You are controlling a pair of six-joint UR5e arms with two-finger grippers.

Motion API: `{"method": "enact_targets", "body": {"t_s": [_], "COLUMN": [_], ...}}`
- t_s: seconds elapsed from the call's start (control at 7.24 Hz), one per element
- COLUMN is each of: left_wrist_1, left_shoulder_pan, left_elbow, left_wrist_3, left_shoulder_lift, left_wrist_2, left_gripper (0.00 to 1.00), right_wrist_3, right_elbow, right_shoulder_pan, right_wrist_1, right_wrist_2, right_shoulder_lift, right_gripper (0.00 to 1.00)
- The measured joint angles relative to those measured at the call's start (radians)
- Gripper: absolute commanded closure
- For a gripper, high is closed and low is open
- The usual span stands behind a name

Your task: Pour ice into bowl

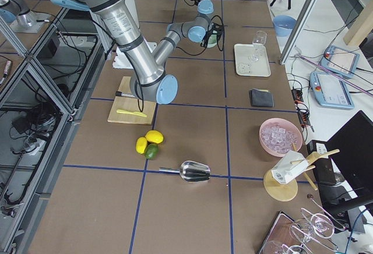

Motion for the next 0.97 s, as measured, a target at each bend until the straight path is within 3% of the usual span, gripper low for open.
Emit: {"method": "enact_targets", "body": {"t_s": [0.28,0.41,0.55,0.69,0.83,0.97], "left_wrist_1": [-0.001,-0.002,-0.004,-0.006,-0.008,-0.01], "left_shoulder_pan": [0.0,0.0,0.0,0.0,-0.001,-0.003], "left_elbow": [0.063,0.098,0.117,0.126,0.127,0.121], "left_wrist_3": [0.001,0.002,0.003,0.005,0.008,0.019], "left_shoulder_lift": [-0.059,-0.085,-0.097,-0.1,-0.096,-0.082], "left_wrist_2": [0.064,0.087,0.097,0.101,0.102,0.101], "left_gripper": [0.04,0.11,0.33,0.79,1.0,1.0], "right_wrist_3": [0.001,0.001,0.001,0.001,0.007,0.019], "right_elbow": [-0.068,-0.089,-0.1,-0.108,-0.118,-0.139], "right_shoulder_pan": [-0.023,-0.036,-0.046,-0.054,-0.063,-0.072], "right_wrist_1": [0.004,0.005,0.006,0.006,0.006,0.007], "right_wrist_2": [-0.024,-0.04,-0.053,-0.06,-0.068,-0.089], "right_shoulder_lift": [0.055,0.074,0.084,0.09,0.098,0.115], "right_gripper": [1.0,1.0,1.0,1.0,1.0,1.0]}}
